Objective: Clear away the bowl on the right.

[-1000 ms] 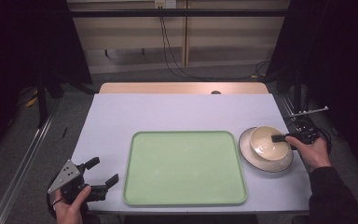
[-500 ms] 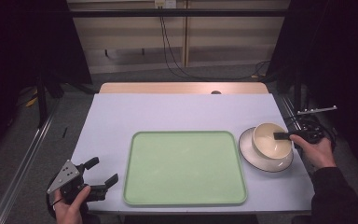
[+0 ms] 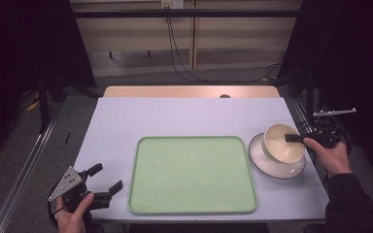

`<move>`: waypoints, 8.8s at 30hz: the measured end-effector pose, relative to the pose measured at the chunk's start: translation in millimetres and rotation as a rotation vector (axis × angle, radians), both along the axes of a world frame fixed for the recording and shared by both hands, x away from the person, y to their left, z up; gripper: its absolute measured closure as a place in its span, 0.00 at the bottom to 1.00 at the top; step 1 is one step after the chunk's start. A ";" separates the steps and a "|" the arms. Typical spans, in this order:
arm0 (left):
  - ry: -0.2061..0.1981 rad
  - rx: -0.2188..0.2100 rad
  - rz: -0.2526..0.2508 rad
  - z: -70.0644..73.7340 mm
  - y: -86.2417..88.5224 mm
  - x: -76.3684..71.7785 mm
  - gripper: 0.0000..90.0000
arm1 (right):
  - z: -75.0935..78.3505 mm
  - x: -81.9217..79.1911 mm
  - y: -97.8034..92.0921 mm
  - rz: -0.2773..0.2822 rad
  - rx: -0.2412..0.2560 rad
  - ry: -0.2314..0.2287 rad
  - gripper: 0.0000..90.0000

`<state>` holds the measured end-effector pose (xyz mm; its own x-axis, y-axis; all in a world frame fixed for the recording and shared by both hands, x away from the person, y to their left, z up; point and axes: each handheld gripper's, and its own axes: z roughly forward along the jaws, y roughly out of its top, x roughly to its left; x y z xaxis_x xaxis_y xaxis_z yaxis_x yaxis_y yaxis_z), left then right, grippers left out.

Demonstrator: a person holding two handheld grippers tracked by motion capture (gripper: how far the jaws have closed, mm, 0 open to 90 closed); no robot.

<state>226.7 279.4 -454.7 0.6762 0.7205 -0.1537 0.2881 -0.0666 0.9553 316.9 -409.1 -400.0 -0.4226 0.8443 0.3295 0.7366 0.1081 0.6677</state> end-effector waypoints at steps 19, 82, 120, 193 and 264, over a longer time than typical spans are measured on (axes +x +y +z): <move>0.002 -0.004 0.005 -0.2 0.0 0.1 0.01 | 15.4 9.2 22.7 0.028 0.021 -0.021 0.93; 0.001 0.004 0.002 -0.2 0.3 0.2 0.01 | -22.3 87.4 125.2 0.081 -0.094 0.150 0.93; -0.001 0.019 -0.006 -0.1 0.4 0.6 0.01 | -47.2 95.2 136.9 0.117 -0.123 0.212 0.93; 0.002 0.005 0.003 -0.4 0.3 0.2 0.01 | -35.4 82.8 129.9 0.038 -0.141 -0.103 0.04; 0.017 -0.010 0.036 0.7 -0.9 -1.2 0.02 | -21.7 -49.7 60.8 -0.123 -0.071 -0.280 0.02</move>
<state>225.5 278.6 -454.0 0.6473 0.7426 -0.1719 0.3059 -0.0465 0.9509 267.1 -348.3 -421.7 -0.3824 0.9113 0.1528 0.5352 0.0837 0.8406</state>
